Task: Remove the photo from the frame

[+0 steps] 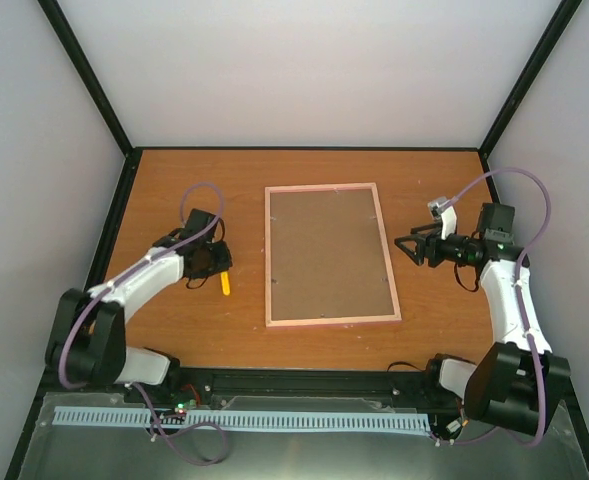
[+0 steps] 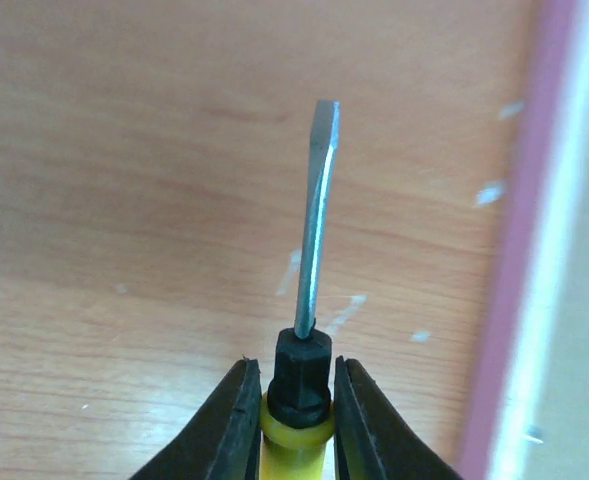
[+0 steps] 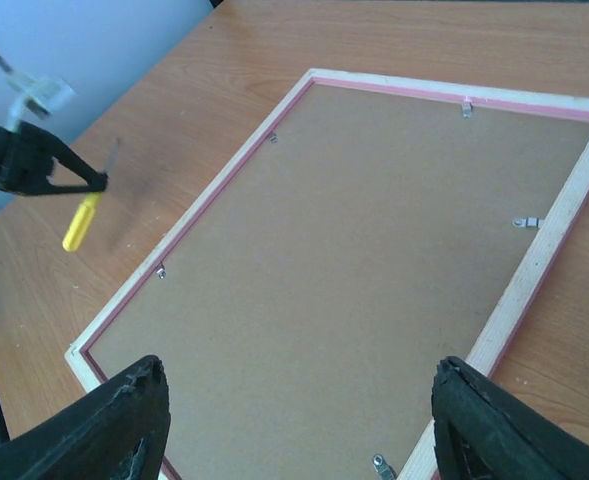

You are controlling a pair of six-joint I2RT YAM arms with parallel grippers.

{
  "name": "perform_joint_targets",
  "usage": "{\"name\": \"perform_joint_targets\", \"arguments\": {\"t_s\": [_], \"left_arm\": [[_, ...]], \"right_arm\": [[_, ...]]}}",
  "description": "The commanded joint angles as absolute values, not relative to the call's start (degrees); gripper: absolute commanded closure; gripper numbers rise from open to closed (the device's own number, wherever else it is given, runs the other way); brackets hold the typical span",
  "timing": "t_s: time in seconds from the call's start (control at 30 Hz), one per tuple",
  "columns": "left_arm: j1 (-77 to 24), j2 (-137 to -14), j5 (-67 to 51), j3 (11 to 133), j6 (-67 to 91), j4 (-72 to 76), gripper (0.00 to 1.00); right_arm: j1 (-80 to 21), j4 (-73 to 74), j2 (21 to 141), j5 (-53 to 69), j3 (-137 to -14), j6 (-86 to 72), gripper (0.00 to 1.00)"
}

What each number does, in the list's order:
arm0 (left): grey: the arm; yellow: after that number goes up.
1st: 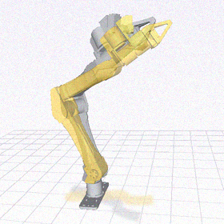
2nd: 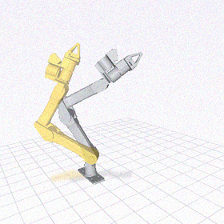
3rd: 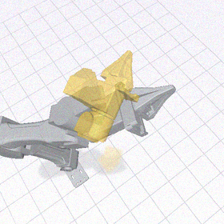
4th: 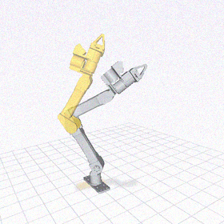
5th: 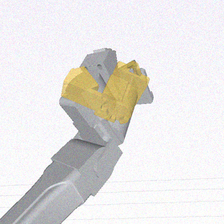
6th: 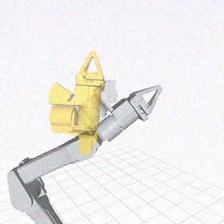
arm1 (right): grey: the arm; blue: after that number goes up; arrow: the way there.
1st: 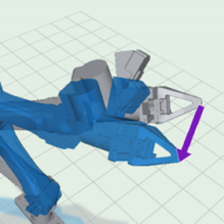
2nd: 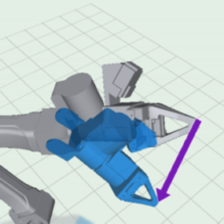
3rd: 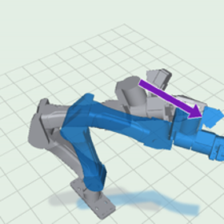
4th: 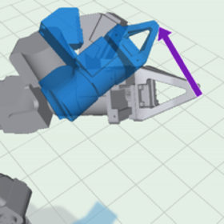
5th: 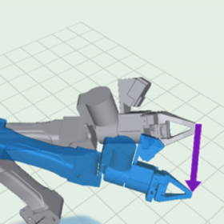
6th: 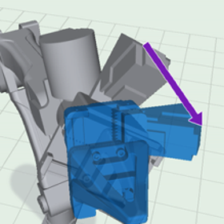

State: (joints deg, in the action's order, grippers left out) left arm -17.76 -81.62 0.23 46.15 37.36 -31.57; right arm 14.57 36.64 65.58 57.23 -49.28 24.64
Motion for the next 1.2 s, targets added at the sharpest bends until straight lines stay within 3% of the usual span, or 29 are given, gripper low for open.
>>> {"name": "perform_joint_targets", "arguments": {"t_s": [0.0, 0.13, 0.27, 0.43, 0.83, 1.17], "left_arm": [[-17.31, -71.82, -6.47, 44.42, 34.21, -22.92, 0.99], [-17.96, -62.48, -18.82, 39.27, 33.78, -10.86, 0.99], [-20.99, -56.75, -24.08, 38.22, 35.84, 0.1, 0.99], [-27.28, -56.87, -21.97, 42.32, 35.62, 6.33, 0.99], [-39.92, -61.48, -10.1, 37.11, 42.8, 31.13, 0.99], [-47.75, -67.48, -3.43, 41.12, 43.57, 34.11, 0.99]], "right_arm": [[14.26, 34.84, 68.22, 57.55, -48.12, 25.51, 0.31], [13.33, 34.79, 69.88, 58.38, -49.2, 22.99, 0.33], [4.38, 39.33, 70.02, 52.99, -53.27, 25.91, 0.34], [-6.6, 37.6, 68.3, 48.33, -55.04, 23.38, 0.33], [-11.13, 27.52, 64.47, 55.53, -54.68, 1.88, 0.31], [-20.7, 22.97, 69.51, 61.79, -57.17, -2.1, 0.31]]}}
